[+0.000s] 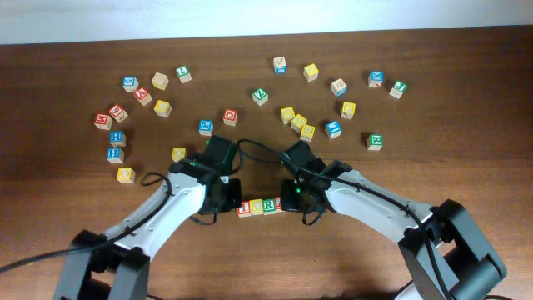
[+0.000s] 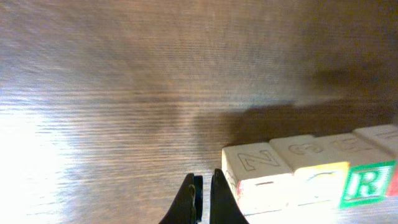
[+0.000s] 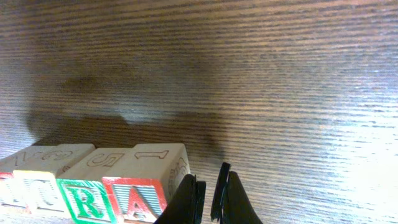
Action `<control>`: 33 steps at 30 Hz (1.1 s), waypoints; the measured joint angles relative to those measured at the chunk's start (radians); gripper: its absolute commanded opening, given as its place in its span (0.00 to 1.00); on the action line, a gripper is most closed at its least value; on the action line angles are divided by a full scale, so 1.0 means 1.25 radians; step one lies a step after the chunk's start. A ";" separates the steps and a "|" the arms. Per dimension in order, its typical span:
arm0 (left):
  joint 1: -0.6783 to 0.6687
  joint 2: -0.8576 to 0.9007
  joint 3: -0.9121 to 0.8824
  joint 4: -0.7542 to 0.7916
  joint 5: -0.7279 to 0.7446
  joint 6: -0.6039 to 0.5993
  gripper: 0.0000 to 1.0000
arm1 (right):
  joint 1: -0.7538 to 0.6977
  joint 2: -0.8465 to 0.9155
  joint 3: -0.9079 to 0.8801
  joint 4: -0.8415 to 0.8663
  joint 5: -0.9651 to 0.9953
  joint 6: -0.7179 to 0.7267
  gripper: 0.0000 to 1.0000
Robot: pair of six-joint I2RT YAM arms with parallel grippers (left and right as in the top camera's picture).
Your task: Spell out ICRA
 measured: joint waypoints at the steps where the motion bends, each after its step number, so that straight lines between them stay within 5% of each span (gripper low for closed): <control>1: 0.006 -0.011 0.016 -0.009 -0.006 0.000 0.00 | 0.000 0.000 0.000 -0.005 0.000 0.000 0.04; 33: 0.007 -0.048 0.026 -0.034 -0.005 -0.033 0.00 | 0.002 0.000 0.000 0.028 -0.046 -0.049 0.04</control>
